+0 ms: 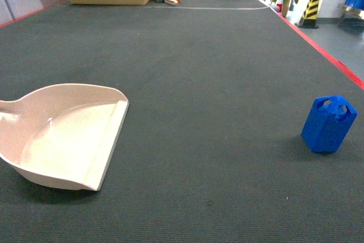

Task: Place part in tray to right shelf

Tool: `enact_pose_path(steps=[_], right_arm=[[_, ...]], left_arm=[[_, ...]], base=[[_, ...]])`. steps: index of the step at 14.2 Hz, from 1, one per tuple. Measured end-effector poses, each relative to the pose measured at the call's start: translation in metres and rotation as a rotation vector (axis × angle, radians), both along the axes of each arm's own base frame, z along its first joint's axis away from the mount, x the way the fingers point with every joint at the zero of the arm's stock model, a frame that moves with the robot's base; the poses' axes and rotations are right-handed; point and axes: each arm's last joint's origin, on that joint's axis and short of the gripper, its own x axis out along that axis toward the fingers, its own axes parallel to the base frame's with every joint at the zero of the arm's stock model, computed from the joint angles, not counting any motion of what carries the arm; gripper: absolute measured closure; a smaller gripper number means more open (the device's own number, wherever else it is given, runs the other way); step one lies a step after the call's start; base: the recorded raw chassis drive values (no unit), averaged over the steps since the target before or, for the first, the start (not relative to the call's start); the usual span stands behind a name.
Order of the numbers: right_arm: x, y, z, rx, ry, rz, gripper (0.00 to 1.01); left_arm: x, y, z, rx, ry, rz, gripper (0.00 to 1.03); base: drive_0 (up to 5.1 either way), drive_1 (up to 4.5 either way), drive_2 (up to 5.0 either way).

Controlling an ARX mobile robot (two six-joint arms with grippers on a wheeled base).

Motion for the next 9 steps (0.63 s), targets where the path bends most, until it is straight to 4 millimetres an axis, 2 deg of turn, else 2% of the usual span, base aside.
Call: enact_pose_path(steps=[4,7,9], right_arm=[[0.000,0.000,0.000,0.000,0.000,0.000,0.03],[0.000,0.000,0.000,0.000,0.000,0.000,0.03],[0.000,0.000,0.000,0.000,0.000,0.000,0.03]], left_arm=[[0.074,0.025,-0.030,-0.247,0.011,-0.005,0.05],[0.105,0.043,-0.059,-0.338,0.083,0.041,0.05],[0.124,0.062,-0.070,-0.370,0.083,0.084,0.05]], base=[[0.0,0.00,0.0],[0.0,0.00,0.0],[0.0,0.00,0.0]])
